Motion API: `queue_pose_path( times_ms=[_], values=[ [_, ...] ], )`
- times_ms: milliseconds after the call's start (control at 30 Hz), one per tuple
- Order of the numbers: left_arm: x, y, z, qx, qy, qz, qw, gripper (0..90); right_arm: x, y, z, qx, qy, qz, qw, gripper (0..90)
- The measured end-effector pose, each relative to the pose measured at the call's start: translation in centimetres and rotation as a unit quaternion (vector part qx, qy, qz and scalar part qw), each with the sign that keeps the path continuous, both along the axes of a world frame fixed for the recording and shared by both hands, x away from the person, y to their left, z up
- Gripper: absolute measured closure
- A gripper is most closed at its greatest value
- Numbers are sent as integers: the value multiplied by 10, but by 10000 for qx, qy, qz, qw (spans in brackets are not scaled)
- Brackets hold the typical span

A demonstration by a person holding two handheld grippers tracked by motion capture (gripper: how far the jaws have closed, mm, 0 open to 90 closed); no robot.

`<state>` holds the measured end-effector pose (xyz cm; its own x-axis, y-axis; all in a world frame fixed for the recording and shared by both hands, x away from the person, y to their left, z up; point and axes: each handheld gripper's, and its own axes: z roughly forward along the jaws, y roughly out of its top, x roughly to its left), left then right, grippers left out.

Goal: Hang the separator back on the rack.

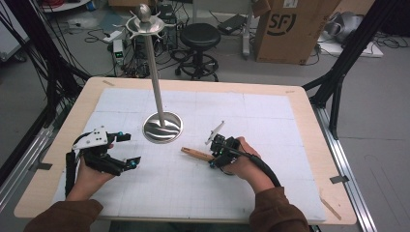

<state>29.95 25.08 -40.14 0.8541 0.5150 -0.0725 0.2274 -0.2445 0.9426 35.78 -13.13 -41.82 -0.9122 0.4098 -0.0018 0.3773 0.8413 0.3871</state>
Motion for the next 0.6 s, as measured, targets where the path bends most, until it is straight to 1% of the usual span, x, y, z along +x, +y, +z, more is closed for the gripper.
queue_pose_path(
  times_ms=[67, 133, 400, 433, 467, 500, 600],
  values=[
    [0, 0, 0, 14, -2, -9, 10000, 60, 2, 2, 1, -86, 14, 55, 9999, 618],
    [0, -1, 0, 36, 3, -10, 10000, 60, 2, 5, 2, -199, 58, 42, 9998, 621],
    [-1, -3, -1, 74, 12, -35, 10000, 60, 4, 10, 3, -365, 101, 135, 9992, 644],
    [-1, -3, -1, 75, 14, -25, 10000, 60, 4, 14, 4, -524, 103, 199, 9984, 666],
    [-1, -4, -1, 66, 17, -30, 10000, 60, 4, 14, 4, -524, 103, 199, 9984, 666],
    [-1, -4, -1, 73, 20, -46, 10000, 60, 3, 18, 4, -656, 91, 256, 9975, 679],
    [-1, -3, -1, 78, 13, -29, 10000, 60, 2, 18, 5, -652, 108, 222, 9976, 684]
  ],
)
